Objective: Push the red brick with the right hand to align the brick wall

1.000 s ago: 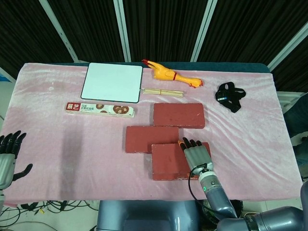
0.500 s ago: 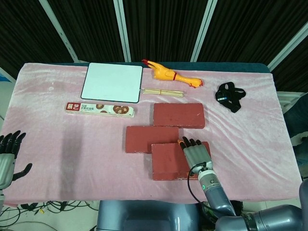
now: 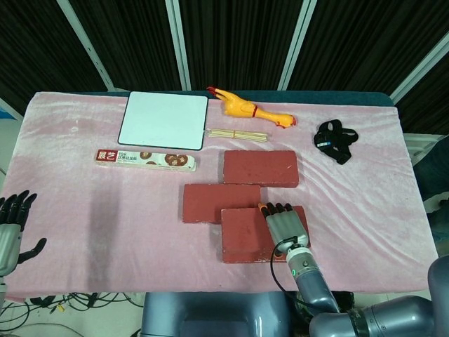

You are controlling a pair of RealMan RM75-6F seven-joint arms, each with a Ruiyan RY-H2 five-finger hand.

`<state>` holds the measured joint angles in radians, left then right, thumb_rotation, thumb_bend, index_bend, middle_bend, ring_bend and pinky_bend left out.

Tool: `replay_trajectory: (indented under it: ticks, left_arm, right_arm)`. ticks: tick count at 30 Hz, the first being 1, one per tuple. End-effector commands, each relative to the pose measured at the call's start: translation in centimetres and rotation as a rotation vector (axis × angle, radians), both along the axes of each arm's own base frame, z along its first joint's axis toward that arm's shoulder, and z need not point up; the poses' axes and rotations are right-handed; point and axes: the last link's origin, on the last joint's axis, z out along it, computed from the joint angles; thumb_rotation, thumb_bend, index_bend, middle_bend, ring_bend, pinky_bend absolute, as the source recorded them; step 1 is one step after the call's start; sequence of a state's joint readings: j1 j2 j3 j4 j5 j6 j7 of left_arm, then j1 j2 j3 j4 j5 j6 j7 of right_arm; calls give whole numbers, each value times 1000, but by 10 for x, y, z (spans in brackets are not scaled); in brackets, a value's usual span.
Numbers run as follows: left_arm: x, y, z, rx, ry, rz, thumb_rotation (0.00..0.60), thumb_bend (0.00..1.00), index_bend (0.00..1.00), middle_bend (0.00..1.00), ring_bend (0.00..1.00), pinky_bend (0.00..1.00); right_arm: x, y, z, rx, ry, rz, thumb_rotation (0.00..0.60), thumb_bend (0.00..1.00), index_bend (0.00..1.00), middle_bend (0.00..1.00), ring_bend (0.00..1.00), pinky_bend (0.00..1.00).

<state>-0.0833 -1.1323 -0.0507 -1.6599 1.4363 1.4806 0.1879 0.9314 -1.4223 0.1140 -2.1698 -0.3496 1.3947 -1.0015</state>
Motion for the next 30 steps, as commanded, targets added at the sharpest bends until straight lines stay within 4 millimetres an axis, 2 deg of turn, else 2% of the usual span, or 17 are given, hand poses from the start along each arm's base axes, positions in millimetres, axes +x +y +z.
replay_trajectory:
  ticks: [1, 6, 8, 12, 20, 25, 30]
  left_arm:
    - [0, 0, 0, 3, -1, 1, 600, 244, 55, 27, 0, 0]
    - [0, 0, 0, 6, 0, 2, 600, 244, 55, 27, 0, 0]
    - [0, 0, 0, 8, -1, 3, 600, 245, 55, 27, 0, 0]
    - [0, 0, 0, 12, -4, 5, 600, 245, 55, 27, 0, 0]
    - [0, -1, 0, 13, -3, 6, 600, 246, 55, 27, 0, 0]
    - [0, -1, 1, 13, -5, 5, 600, 246, 55, 27, 0, 0]
    - [0, -1, 0, 14, -6, 4, 600, 246, 55, 27, 0, 0]
  right_arm:
    - [2, 0, 0, -5, -8, 5, 600, 42, 90, 170, 176, 121]
    - [3, -1, -1, -19, -17, 13, 600, 87, 249, 255, 243, 145]
    - [4, -2, -2, -29, -32, 14, 600, 127, 345, 272, 259, 152]
    - [7, -4, 1, -54, -62, 26, 600, 178, 434, 290, 269, 156]
    - [6, -8, 8, -93, -81, 34, 600, 201, 445, 291, 270, 156]
    - [1, -19, 26, -158, -61, 41, 600, 200, 445, 291, 270, 156]
    - [-14, -35, 47, -220, -21, 20, 600, 200, 445, 291, 270, 156]
